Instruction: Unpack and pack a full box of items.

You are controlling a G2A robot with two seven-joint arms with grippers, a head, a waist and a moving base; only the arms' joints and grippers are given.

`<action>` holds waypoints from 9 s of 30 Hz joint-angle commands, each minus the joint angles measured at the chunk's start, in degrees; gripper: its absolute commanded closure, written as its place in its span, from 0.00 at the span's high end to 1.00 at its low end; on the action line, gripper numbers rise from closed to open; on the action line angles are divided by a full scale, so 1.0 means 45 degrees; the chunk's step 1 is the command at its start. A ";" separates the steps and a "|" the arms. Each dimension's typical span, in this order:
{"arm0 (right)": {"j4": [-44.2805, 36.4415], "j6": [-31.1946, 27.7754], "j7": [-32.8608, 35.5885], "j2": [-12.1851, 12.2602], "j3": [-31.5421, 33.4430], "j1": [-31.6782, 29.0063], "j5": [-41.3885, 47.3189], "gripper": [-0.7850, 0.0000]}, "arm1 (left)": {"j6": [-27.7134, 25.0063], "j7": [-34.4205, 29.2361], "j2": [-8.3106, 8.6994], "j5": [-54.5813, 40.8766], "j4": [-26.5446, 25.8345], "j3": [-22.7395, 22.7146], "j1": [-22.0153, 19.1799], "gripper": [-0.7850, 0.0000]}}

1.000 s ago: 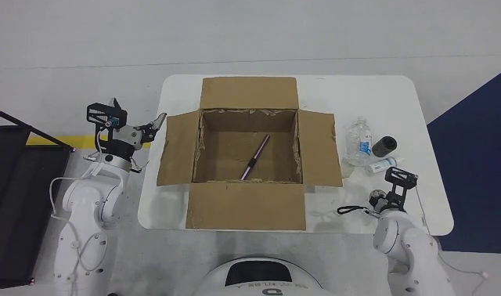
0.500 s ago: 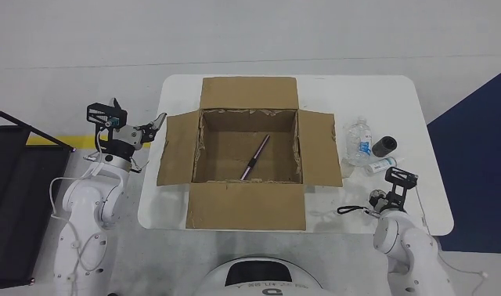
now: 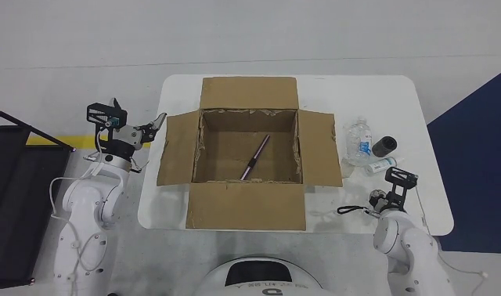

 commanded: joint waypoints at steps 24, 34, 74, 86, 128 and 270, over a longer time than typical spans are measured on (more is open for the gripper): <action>0.0000 0.0000 -0.0001 0.0000 0.0000 -0.0001 0.0001 0.25 | 0.0000 0.0000 0.0000 0.0000 0.0000 0.0000 0.0000 1.00; -0.0135 -0.0515 -0.0438 -0.0013 0.0273 -0.0215 0.0549 1.00 | 0.0000 0.0000 0.0000 0.0000 0.0000 0.0000 0.0000 1.00; 0.0165 -0.0084 0.0812 -0.0295 -0.0378 0.0480 -0.2027 0.42 | 0.0000 0.0000 0.0000 0.0000 0.0000 0.0000 0.0000 1.00; 0.0774 -0.0215 0.1541 -0.0395 -0.0720 0.1255 -0.2860 0.22 | 0.0000 0.0000 0.0000 0.0000 0.0000 0.0000 0.0000 1.00; 0.2530 -1.0175 0.3097 0.0134 0.6231 0.0612 1.5515 0.00 | 0.0000 0.0000 0.0000 0.0000 0.0000 0.0000 0.0000 1.00; 0.1774 -0.3041 -0.0023 0.0003 -0.1459 0.2946 -0.0752 0.48 | 0.0000 0.0000 0.0000 0.0000 0.0000 0.0000 0.0000 1.00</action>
